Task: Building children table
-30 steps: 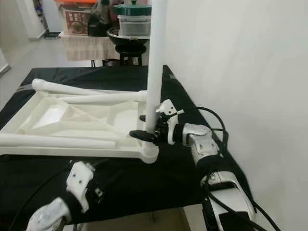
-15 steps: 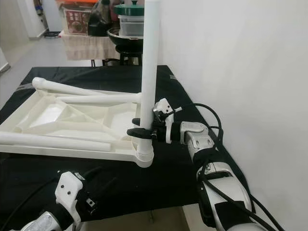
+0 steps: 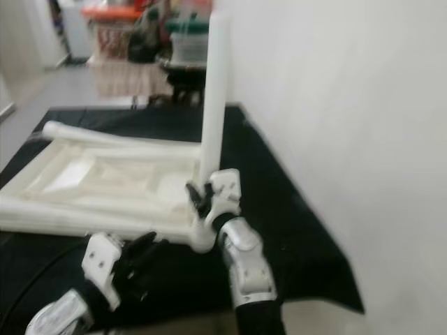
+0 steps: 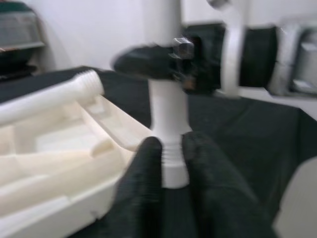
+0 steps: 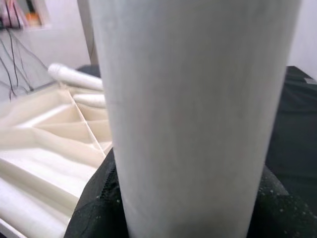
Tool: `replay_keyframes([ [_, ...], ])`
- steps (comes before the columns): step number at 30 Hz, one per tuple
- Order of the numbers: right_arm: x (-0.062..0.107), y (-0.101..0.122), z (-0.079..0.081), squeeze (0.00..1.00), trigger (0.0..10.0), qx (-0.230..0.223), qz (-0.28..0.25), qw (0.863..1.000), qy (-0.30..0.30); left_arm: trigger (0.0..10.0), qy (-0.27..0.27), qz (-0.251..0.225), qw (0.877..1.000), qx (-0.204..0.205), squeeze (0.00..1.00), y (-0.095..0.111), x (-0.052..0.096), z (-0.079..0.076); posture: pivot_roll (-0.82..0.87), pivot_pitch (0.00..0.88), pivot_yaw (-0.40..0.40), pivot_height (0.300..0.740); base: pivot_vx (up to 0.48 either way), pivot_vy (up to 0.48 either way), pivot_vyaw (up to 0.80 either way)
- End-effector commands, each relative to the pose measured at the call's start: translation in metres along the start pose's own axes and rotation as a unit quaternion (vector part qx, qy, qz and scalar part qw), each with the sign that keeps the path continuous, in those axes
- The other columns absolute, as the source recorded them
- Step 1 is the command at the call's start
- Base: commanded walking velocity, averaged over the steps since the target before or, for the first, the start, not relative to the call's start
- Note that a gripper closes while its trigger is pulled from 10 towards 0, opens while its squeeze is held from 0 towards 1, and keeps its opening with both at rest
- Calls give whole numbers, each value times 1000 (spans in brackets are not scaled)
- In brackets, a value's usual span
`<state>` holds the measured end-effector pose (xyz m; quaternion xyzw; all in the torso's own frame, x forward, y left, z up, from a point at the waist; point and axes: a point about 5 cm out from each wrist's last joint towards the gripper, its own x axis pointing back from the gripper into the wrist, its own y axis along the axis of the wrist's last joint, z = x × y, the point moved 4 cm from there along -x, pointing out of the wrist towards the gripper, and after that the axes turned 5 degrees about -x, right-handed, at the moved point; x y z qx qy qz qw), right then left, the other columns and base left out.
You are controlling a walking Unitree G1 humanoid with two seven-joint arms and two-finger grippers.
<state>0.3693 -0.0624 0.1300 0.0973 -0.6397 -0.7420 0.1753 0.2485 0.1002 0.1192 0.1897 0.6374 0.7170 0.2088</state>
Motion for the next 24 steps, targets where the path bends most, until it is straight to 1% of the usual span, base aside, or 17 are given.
replay_keyframes([
  [1,2,-36,-13,0,0,-22,63,997,-33,0,0,8,1000,7,0,-6,-3,1,94,0,-58,740,0,0,0],
  [4,-1,-34,-10,0,0,-17,59,997,-36,0,15,6,1000,0,0,-5,-7,6,91,0,-59,740,0,0,0],
  [5,0,-34,-8,0,4745,-16,64,997,-39,0,23,4,1000,-3,0,-5,-8,8,90,0,-59,740,0,0,0],
  [6,0,-34,-8,0,4745,-16,64,997,-39,0,23,4,1000,-3,0,-5,-8,8,90,0,-59,740,0,0,0],
  [7,2,-30,-5,0,10000,-18,63,998,-26,1137,31,3,999,-5,0,-4,-10,11,92,0,-67,740,0,0,0],
  [8,7,-25,-3,796,10000,-14,65,998,-23,7843,36,2,999,-7,0,-4,-11,13,92,0,-70,740,0,0,0],
  [9,9,-19,-2,1000,10000,-12,62,998,-16,10000,39,1,999,-11,0,-4,-13,14,91,0,-71,740,0,0,0],
  [12,7,-9,-1,1000,10000,-9,49,999,17,10000,43,-2,999,-17,0,-3,-14,16,93,0,-74,740,0,0,0],
  [13,4,4,0,1000,10000,-4,31,998,51,10000,47,-6,999,-26,0,-1,-15,18,93,0,-74,740,0,0,0],
  [14,0,19,1,1000,10000,6,10,994,105,10000,50,-11,998,-33,0,0,-16,19,92,0,-74,740,0,0,0],
  [15,0,34,4,1000,10000,32,-4,984,178,10000,54,-16,997,-48,0,2,-17,21,92,0,-76,740,0,0,0],
  [18,2,43,5,1000,10000,52,-10,973,223,10000,56,-19,997,-59,0,3,-17,22,92,0,-76,740,0,0,0],
  [19,4,50,5,0,10000,78,-11,958,274,10000,50,-22,998,-42,0,2,-18,20,93,0,-75,740,0,0,0],
  [20,5,55,5,0,10000,102,0,940,327,10000,46,-24,998,-39,0,2,-19,19,96,0,-76,740,0,0,0],
  [21,5,55,5,0,10000,102,0,940,327,10000,46,-24,998,-39,0,2,-19,19,96,0,-76,740,0,0,0],
  [23,8,61,4,0,10000,125,20,912,390,10000,37,-25,998,-32,0,2,-21,16,101,0,-77,740,0,0,0],
  [24,8,61,4,0,10000,125,20,912,390,10000,37,-25,998,-32,0,2,-21,16,101,0,-77,740,0,0,0],
])
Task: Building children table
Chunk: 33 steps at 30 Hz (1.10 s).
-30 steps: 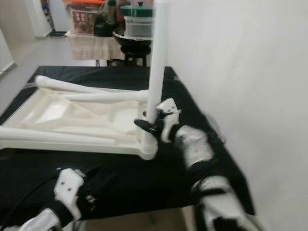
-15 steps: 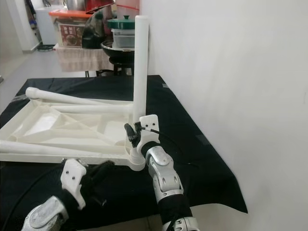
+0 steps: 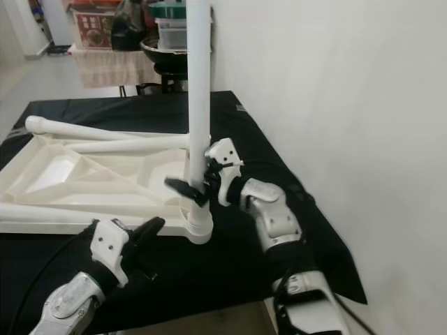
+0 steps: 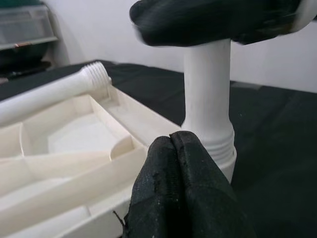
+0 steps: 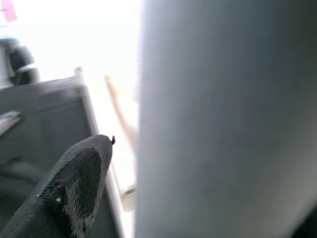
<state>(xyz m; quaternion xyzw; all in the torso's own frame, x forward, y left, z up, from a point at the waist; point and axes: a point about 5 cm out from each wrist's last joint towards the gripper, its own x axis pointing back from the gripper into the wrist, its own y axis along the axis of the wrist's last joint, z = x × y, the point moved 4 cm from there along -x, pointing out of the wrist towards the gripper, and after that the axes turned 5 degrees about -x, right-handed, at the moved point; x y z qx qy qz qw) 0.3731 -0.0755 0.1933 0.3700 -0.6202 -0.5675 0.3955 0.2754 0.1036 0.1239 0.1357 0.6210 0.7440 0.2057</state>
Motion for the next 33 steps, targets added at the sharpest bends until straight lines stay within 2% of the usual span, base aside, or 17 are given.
replay_keyframes([
  [1,-5,2,7,0,10000,-2,7,998,56,10000,-14,-2,1000,8,0,-1,-1,-6,114,0,-78,740,0,0,0],
  [2,-6,4,7,0,9176,-6,9,997,75,10000,-24,0,1000,10,0,-3,0,-10,122,0,-79,740,0,0,0],
  [4,-6,6,7,0,9176,-10,10,996,87,10000,-31,1,999,11,0,-4,0,-13,122,0,-79,740,0,0,0],
  [5,-6,7,7,0,0,-22,10,994,103,10000,-40,8,999,13,0,-6,1,-17,132,0,-84,740,0,0,0],
  [9,-5,9,6,0,0,-33,8,992,123,10000,-49,13,999,16,0,-10,2,-20,136,0,-84,740,0,0,0],
  [13,-2,7,-4,0,0,-32,1,995,94,10000,-52,16,998,30,0,-12,2,-21,130,0,-82,740,0,0,0],
  [16,6,-2,-11,0,0,-4,27,997,68,10000,-49,18,998,36,0,-13,1,-20,127,0,-79,740,0,0,0],
  [19,11,-2,-16,0,0,2,27,999,48,10000,-47,20,998,34,0,-14,0,-19,123,0,-80,740,0,0,0],
  [21,20,-10,-19,0,0,-2,23,1000,-18,10000,-48,21,998,33,0,-13,0,-19,106,0,-83,740,0,0,0],
  [23,18,-28,-13,0,0,-27,22,994,-107,10000,-49,19,998,35,0,-12,2,-18,96,0,-87,740,0,0,0],
  [25,18,-28,-13,0,0,-27,22,994,-107,10000,-49,19,998,35,0,-12,2,-18,96,0,-87,740,0,0,0],
  [26,16,-34,-20,0,0,-47,-4,973,-227,10000,-49,19,998,35,0,-12,2,-18,93,0,-86,740,0,0,0],
  [27,16,-34,-20,0,0,-47,-4,973,-227,10000,-49,19,998,35,0,-12,2,-18,93,0,-86,740,0,0,0],
  [28,11,-61,2,0,0,-101,-8,947,-304,10000,-49,18,998,39,0,-11,2,-17,88,0,-64,740,0,0,0],
  [30,11,-61,2,0,0,-101,-8,947,-304,10000,-49,18,998,39,0,-11,2,-17,88,0,-64,740,0,0,0],
  [31,13,-81,17,0,0,-133,2,922,-362,10000,-50,18,998,41,0,-11,3,-16,82,0,-57,740,0,0,0],
  [33,13,-81,17,0,0,-133,2,922,-362,10000,-50,18,998,41,0,-11,3,-16,82,0,-57,740,0,0,0],
])
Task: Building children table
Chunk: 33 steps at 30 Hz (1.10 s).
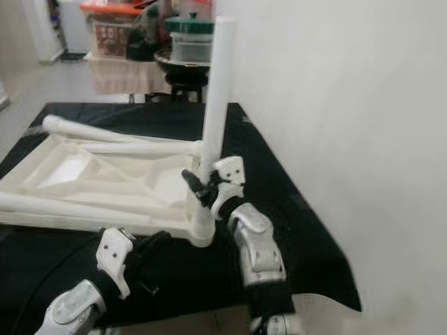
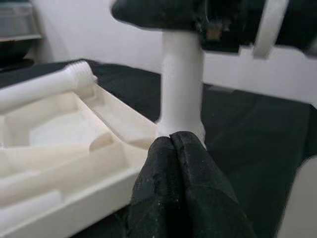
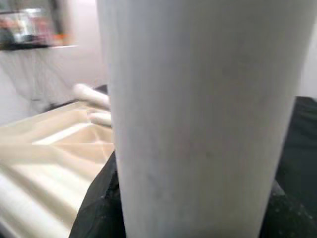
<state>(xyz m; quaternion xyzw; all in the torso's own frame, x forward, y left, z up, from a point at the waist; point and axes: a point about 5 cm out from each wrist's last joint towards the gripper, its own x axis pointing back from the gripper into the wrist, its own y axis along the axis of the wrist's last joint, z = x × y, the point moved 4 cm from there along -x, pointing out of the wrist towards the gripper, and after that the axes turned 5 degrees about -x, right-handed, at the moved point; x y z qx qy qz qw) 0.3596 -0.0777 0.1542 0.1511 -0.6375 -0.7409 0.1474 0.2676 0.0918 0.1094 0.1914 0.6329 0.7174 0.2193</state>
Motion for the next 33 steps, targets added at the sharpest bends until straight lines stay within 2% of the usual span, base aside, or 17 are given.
replay_keyframes([
  [1,12,-41,-11,0,0,-13,75,996,-48,10000,-3,1,1000,12,0,0,0,1,68,0,-51,740,0,0,0],
  [6,3,-42,-13,0,0,-10,82,996,-44,10000,-8,2,1000,23,0,0,0,2,90,0,-72,740,0,0,0],
  [7,3,-44,-11,0,8941,-17,87,995,-36,10000,-5,2,1000,24,0,0,0,2,98,0,-70,740,0,0,0],
  [8,3,-44,-11,0,8941,-17,87,995,-36,10000,-5,2,1000,24,0,0,0,2,98,0,-70,740,0,0,0],
  [9,2,-40,-7,1000,10000,-25,87,996,-24,10000,-2,1,1000,25,0,0,0,2,102,0,-73,740,0,0,0],
  [12,-2,-31,3,1000,10000,-36,81,996,27,10000,-1,1,1000,29,0,0,-1,2,109,0,-78,740,0,0,0],
  [14,-5,-13,24,1000,10000,-37,63,986,150,10000,-5,2,1000,31,0,0,-1,1,108,0,-78,740,0,0,0],
  [15,-5,-13,24,1000,10000,-37,63,986,150,10000,-5,2,1000,31,0,0,-1,1,108,0,-78,740,0,0,0],
  [16,-3,3,31,0,10000,-17,54,962,267,10000,-10,2,999,33,0,0,-2,0,111,0,-83,740,0,0,0],
  [17,-1,9,30,0,10000,-5,52,950,309,10000,-11,1,999,33,0,0,-3,-1,113,0,-84,740,0,0,0],
  [21,-1,13,29,0,10000,2,51,941,334,10000,-13,1,999,34,0,0,-3,-1,116,0,-86,740,0,0,0],
  [22,-4,21,24,0,10000,14,57,924,377,10000,-17,1,999,32,0,0,-4,-3,127,0,-91,740,0,0,0],
  [25,-11,28,18,0,10000,14,65,914,399,10000,-21,1,999,32,0,0,-3,-5,128,0,-93,740,0,0,0],
  [26,-12,30,16,0,7922,10,71,910,408,10000,-24,0,999,33,0,0,-3,-6,135,0,-97,740,0,0,0],
  [27,-12,30,16,0,7922,10,71,910,408,10000,-24,0,999,33,0,0,-3,-6,135,0,-97,740,0,0,0],
  [28,-13,31,15,0,0,5,77,905,417,10000,-27,0,999,34,0,0,-2,-7,138,0,-97,740,0,0,0],
  [33,-12,31,7,0,0,0,94,900,426,10000,-33,-2,999,37,0,0,0,-10,136,0,-96,740,0,0,0],
])
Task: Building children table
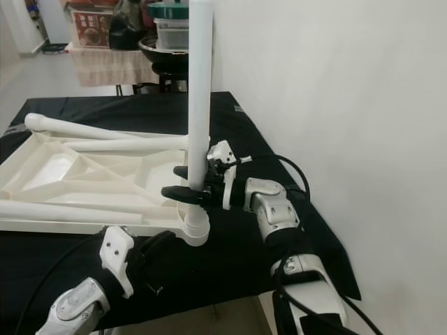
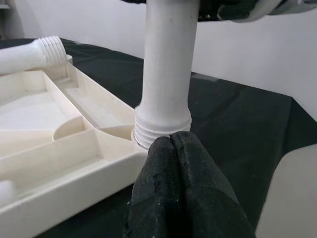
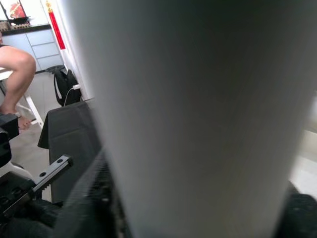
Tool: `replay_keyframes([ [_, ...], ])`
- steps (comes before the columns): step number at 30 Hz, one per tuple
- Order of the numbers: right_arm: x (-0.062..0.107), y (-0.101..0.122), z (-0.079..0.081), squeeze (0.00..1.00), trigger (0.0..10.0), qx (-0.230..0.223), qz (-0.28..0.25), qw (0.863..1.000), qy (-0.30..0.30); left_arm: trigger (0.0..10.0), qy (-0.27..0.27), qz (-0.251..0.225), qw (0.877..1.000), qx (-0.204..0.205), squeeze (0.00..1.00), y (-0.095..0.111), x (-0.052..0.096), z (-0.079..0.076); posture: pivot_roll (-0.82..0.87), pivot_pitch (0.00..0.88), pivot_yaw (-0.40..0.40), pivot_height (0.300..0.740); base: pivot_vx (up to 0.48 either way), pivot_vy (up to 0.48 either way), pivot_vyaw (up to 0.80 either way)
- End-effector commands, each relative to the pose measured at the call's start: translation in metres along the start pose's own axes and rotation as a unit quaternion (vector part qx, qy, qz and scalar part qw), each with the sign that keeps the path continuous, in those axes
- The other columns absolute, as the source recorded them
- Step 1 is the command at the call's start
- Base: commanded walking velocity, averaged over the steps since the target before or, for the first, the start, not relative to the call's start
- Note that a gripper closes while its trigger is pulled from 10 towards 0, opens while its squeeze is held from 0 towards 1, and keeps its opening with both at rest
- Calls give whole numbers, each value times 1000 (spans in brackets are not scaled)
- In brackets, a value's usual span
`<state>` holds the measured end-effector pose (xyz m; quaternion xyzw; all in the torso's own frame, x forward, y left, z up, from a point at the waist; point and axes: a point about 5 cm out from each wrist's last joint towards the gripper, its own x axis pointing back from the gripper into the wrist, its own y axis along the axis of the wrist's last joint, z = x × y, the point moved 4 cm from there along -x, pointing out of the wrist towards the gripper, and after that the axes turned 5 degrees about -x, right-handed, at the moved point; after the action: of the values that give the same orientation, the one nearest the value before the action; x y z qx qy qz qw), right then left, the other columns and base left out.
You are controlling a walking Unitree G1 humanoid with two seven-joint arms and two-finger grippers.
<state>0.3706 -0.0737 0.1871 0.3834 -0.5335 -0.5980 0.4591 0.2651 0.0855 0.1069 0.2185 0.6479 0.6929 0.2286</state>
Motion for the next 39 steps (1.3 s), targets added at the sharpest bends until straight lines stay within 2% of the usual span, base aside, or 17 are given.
replay_keyframes([
  [1,-2,-1,3,0,0,-2,6,1000,21,10000,-7,-4,1000,7,0,2,1,-3,136,0,-96,740,0,0,0],
  [12,36,-21,0,0,0,5,-2,998,-64,10000,-20,4,999,25,0,-2,16,-15,107,0,-96,740,0,0,0],
  [13,32,-62,-8,0,0,-60,-20,938,-342,10000,-23,5,999,33,0,-2,24,-19,108,0,-109,740,0,0,0],
  [14,32,-62,-8,0,0,-60,-20,938,-342,10000,-23,5,999,33,0,-2,24,-19,108,0,-109,740,0,0,0],
  [15,46,-82,-6,0,0,-117,-26,868,-483,10000,-26,5,999,33,0,-1,25,-21,108,0,-109,740,0,0,0],
  [18,25,-95,22,0,0,-75,17,888,-453,10000,-34,8,999,29,0,-2,26,-23,98,0,-84,740,0,0,0],
  [19,13,-96,32,0,0,-50,32,912,-405,10000,-36,9,999,28,0,-3,26,-22,89,0,-78,740,0,0,0],
  [25,22,-86,-1,0,0,-66,6,902,-426,10000,-36,14,999,23,0,-6,25,-20,90,0,-78,740,0,0,0],
  [26,22,-85,-5,0,10000,-72,5,901,-429,10000,-32,17,999,18,0,-8,25,-20,96,0,-77,740,0,0,0],
  [27,16,-83,-3,82,10000,-77,0,911,-406,10000,-27,18,999,15,0,-9,25,-19,103,0,-77,740,0,0,0],
  [30,12,-81,1,82,10000,-82,-3,915,-395,10000,-23,19,999,13,0,-9,25,-19,103,0,-77,740,0,0,0],
  [31,6,-79,5,1000,10000,-76,2,929,-363,10000,-21,21,999,11,0,-11,23,-19,108,0,-77,740,0,0,0],
  [34,1,-77,8,1000,10000,-71,7,940,-332,10000,-19,23,1000,10,0,-12,21,-18,107,0,-76,740,0,0,0],
  [35,-1,-68,4,557,10000,-55,4,953,-297,10000,-18,25,999,10,0,-13,19,-18,109,0,-73,740,0,0,0],
  [37,-1,-61,1,557,10000,-43,0,961,-273,10000,-17,27,999,10,0,-14,18,-17,111,0,-71,740,0,0,0],
  [38,0,-53,-4,0,10000,-18,1,969,-247,10000,-17,28,999,11,0,-15,17,-17,111,0,-71,740,0,0,0],
  [39,0,-53,-4,0,10000,-18,1,969,-247,10000,-17,28,999,11,0,-15,17,-17,111,0,-71,740,0,0,0],
])
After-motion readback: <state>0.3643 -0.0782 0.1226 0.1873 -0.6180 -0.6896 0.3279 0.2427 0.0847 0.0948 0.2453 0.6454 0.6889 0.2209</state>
